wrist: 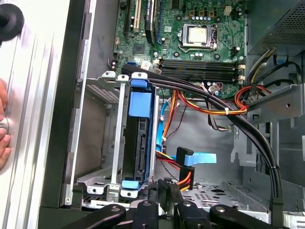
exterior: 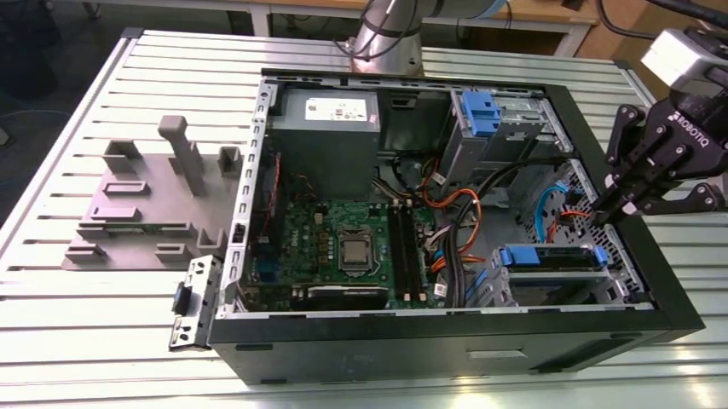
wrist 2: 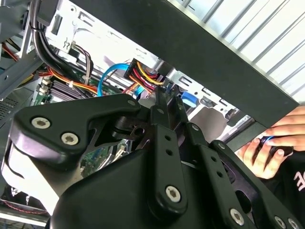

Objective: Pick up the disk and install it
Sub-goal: 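Insert the first disk wire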

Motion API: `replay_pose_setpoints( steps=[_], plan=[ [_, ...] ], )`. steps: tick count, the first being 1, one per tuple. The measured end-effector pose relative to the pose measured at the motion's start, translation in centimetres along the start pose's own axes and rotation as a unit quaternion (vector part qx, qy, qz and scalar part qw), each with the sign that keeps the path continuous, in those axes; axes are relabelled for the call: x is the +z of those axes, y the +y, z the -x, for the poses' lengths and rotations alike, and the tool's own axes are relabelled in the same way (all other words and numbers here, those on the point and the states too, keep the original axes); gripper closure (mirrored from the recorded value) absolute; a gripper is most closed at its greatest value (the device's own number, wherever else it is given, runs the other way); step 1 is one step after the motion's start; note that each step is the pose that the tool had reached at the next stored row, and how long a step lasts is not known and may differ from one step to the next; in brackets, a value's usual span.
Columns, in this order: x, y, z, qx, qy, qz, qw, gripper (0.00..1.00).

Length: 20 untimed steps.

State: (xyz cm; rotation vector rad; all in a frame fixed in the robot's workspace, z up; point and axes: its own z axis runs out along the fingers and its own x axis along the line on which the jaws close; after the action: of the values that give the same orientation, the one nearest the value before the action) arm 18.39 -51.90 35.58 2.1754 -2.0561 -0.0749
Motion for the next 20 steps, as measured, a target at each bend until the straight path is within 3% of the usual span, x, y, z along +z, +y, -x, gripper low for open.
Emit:
replay_pose_setpoints(
  steps=[2, 4, 13, 14, 16, 17, 20],
  plan=[
    [-0.01, 0.00, 0.09, 0.000, 0.0072, 0.0004, 0.99997, 0.76],
    [-0.01, -0.01, 0.17, -0.001, 0.0123, 0.0005, 0.99992, 0.76],
    [0.03, -0.04, 0.58, -0.009, 0.0143, 0.0000, 0.99986, 0.75],
    [0.03, -0.04, 0.65, -0.010, 0.0144, -0.0001, 0.99985, 0.70],
    [0.05, -0.05, 0.75, -0.012, 0.0147, -0.0003, 0.99982, 0.70],
    [0.09, -0.06, 0.78, -0.014, 0.0149, -0.0004, 0.99980, 0.63],
    [0.25, -0.09, 0.82, -0.019, 0.0166, -0.0008, 0.99968, 0.63]
  ],
)
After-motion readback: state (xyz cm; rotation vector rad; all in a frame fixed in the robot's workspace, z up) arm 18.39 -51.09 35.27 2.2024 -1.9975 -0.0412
